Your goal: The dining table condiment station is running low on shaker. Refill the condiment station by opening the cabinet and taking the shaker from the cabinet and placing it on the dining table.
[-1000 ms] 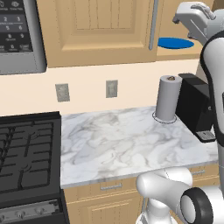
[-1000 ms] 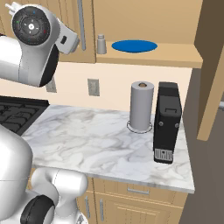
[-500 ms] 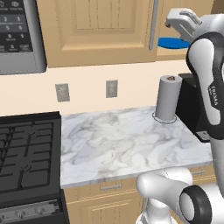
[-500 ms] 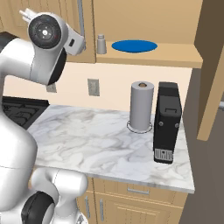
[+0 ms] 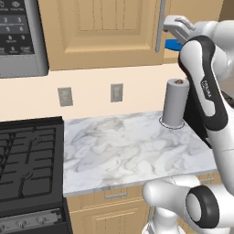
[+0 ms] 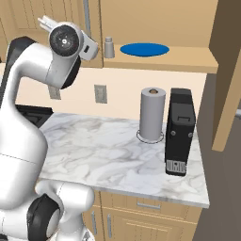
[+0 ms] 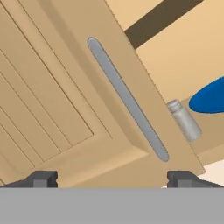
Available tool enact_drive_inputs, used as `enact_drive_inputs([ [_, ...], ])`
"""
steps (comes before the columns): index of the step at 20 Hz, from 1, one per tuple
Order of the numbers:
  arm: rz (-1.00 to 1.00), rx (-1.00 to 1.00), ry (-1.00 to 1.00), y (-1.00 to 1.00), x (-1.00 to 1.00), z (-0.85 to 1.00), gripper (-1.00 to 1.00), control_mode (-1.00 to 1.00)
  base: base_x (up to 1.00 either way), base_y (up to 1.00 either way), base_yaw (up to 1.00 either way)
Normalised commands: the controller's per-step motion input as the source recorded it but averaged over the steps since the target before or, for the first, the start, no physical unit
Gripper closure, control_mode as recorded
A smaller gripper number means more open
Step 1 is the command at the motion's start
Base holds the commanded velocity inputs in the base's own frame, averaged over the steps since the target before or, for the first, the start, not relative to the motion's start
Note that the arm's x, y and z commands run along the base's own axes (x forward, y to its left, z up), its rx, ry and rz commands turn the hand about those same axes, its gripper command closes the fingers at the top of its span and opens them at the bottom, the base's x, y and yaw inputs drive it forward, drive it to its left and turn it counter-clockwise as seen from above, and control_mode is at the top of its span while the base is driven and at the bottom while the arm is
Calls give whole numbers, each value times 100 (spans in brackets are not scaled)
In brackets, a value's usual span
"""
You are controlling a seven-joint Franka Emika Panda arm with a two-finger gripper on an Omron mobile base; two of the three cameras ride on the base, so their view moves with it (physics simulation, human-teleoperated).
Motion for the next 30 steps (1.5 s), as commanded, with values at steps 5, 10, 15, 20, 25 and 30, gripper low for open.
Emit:
enact_drive_inputs([
  [5,0,0,0,-3,57,-1,-100,-100,0,0,0],
  [10,0,0,0,0,60,0,-100,-100,0,0,0],
  [15,0,0,0,0,63,0,-100,-100,0,0,0],
  [20,0,0,0,-7,61,-1,-100,-100,0,0,0],
  [25,0,0,1,-4,64,-4,-100,-100,0,0,0],
  [30,0,0,1,0,66,-8,-100,-100,0,0,0],
])
